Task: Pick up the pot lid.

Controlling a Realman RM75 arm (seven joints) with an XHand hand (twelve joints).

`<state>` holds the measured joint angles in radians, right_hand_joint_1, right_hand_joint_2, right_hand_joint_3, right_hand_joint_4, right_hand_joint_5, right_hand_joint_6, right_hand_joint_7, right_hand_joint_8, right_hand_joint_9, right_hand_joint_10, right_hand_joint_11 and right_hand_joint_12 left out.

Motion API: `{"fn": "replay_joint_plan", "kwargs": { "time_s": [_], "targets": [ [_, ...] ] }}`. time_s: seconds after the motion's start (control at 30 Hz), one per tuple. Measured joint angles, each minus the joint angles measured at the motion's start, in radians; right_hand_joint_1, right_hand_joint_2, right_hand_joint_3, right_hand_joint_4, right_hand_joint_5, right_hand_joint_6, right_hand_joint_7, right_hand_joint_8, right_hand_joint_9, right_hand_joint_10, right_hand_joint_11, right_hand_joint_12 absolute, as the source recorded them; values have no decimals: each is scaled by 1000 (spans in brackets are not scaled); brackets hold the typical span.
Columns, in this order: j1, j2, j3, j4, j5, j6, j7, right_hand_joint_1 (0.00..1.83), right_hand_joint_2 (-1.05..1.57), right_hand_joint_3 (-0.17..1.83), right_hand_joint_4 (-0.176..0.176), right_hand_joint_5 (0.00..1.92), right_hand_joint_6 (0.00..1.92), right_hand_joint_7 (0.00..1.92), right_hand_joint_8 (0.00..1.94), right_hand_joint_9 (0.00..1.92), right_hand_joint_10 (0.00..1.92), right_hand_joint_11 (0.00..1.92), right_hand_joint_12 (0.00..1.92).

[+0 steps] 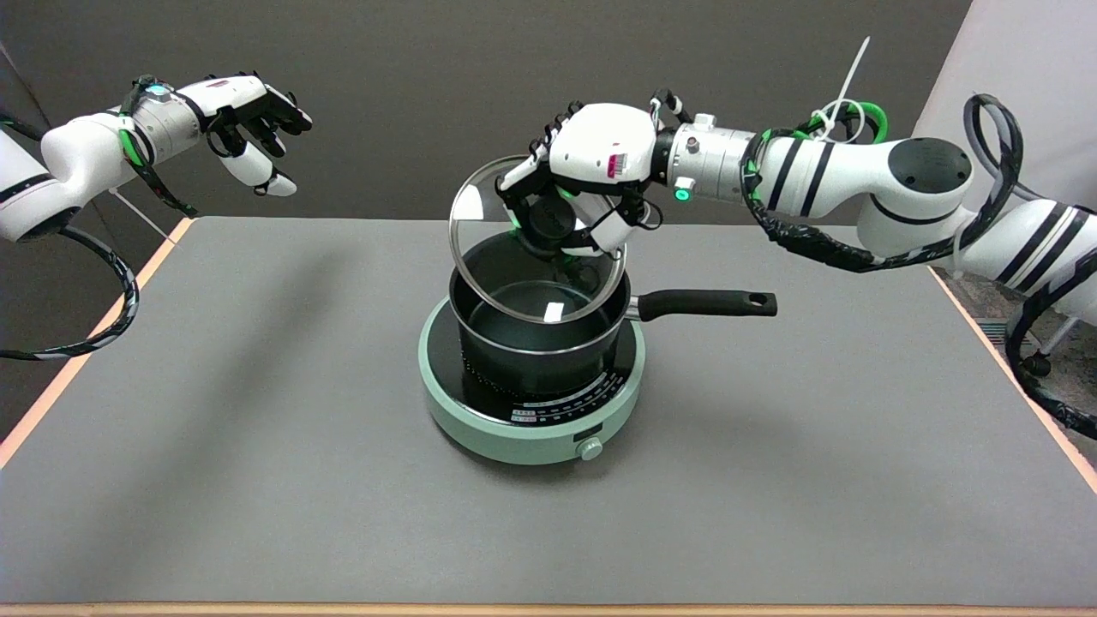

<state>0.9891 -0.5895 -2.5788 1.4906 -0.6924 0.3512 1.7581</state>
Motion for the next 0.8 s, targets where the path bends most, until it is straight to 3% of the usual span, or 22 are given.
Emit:
{"fn": "replay_joint_plan", "kwargs": {
  "time_s": [0.13, 0.8],
  "targets": [
    [3, 6, 1, -5, 7, -1, 5, 1368, 800, 713, 176, 622, 1336, 914, 1328, 805, 1649, 662, 1339],
    [-3, 74, 119, -4, 50, -2, 16, 1370, 785, 741, 176, 632, 1346, 918, 1335, 804, 1665, 657, 1381]
  ]
}}
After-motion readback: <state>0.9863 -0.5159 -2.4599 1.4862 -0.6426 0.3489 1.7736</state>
